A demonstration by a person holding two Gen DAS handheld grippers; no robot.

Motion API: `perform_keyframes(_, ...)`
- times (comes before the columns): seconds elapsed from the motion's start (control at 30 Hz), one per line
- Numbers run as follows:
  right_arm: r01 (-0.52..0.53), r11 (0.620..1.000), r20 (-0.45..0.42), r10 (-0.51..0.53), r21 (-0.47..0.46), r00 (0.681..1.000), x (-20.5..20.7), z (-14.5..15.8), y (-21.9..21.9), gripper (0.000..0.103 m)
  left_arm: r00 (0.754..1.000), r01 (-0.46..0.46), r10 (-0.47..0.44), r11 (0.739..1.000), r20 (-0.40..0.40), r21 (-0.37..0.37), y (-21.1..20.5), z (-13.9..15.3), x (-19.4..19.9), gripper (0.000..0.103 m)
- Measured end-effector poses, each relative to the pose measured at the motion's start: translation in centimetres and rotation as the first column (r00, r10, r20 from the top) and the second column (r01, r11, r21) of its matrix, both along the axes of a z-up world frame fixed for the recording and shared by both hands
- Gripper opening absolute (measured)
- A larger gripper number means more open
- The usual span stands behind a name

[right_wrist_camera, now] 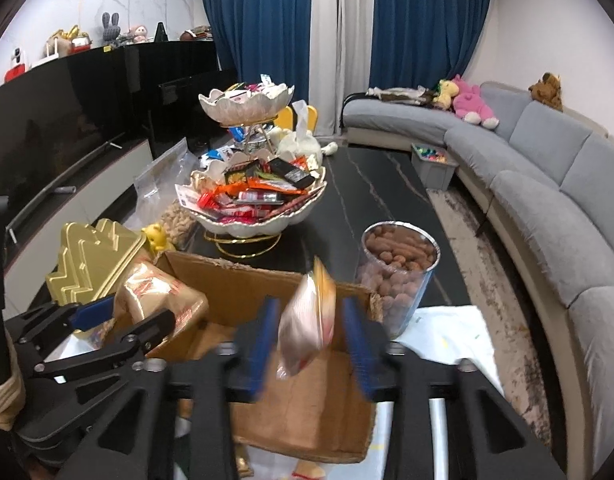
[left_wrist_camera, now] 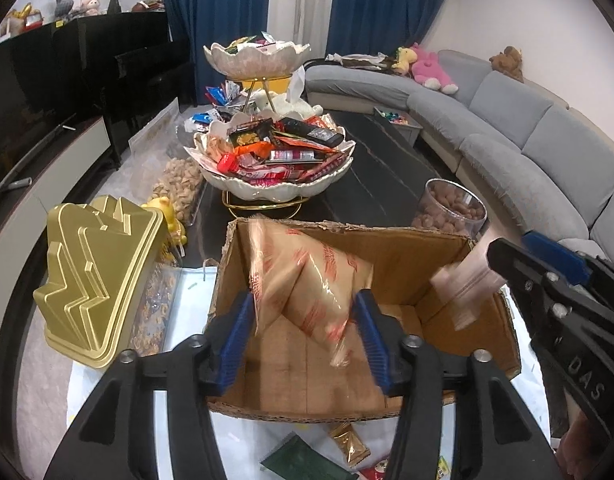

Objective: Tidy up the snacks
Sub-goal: 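Open both tools to drop the snacks into the box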

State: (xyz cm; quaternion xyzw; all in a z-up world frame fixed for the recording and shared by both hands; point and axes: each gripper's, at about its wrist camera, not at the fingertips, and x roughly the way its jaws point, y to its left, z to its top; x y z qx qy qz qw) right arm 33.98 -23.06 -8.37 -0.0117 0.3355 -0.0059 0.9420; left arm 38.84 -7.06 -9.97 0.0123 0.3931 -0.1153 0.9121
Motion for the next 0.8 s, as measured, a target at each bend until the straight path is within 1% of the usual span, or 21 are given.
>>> perform_keyframes(0.03, 0.007, 1.0, 0.019, -0.007, -0.01, 1.0, -0.3, 0.2, 0.0, 0.068, 1.0, -0.004, 0.004, 1.0, 0.003, 0.004, 0.0, 0.1, 0.0, 0.063)
perform_keyframes(0.1, 0.02, 0.999, 0.044, -0.019, -0.025, 0.999, -0.6, 0.7, 0.0, 0.077, 1.0, -0.01, 0.01, 1.0, 0.009, 0.011, 0.1, 0.3, -0.2, 0.073)
perform_keyframes(0.13, 0.024, 0.999, 0.053, -0.022, -0.03, 0.998, -0.8, 0.9, 0.0, 0.08, 1.0, -0.015, 0.015, 1.0, 0.011, 0.014, 0.2, 0.4, -0.3, 0.075)
perform_keyframes(0.23, 0.033, 0.999, 0.06, -0.031, -0.036, 0.998, -0.8, 1.4, 0.0, 0.081, 0.999, -0.029, 0.028, 0.999, 0.018, 0.019, 0.5, 0.9, -0.5, 0.082)
perform_keyframes(0.3, 0.038, 0.999, 0.065, -0.036, -0.032, 0.997, -1.0, 1.6, -0.1, 0.081, 0.999, -0.035, 0.034, 0.999, 0.03, 0.02, 0.7, 1.3, -0.8, 0.09)
perform_keyframes(0.47, 0.046, 0.999, 0.078, -0.045, -0.022, 0.996, -1.7, 2.3, -0.6, 0.081, 0.997, -0.048, 0.046, 0.998, 0.055, 0.032, 0.8, 2.3, -1.6, 0.098)
perform_keyframes(0.8, 0.056, 0.998, 0.096, -0.055, -0.015, 0.994, -3.6, 3.4, -1.4, 0.081, 0.996, -0.057, 0.056, 0.998, 0.067, 0.019, 0.9, 3.8, -3.3, 0.099)
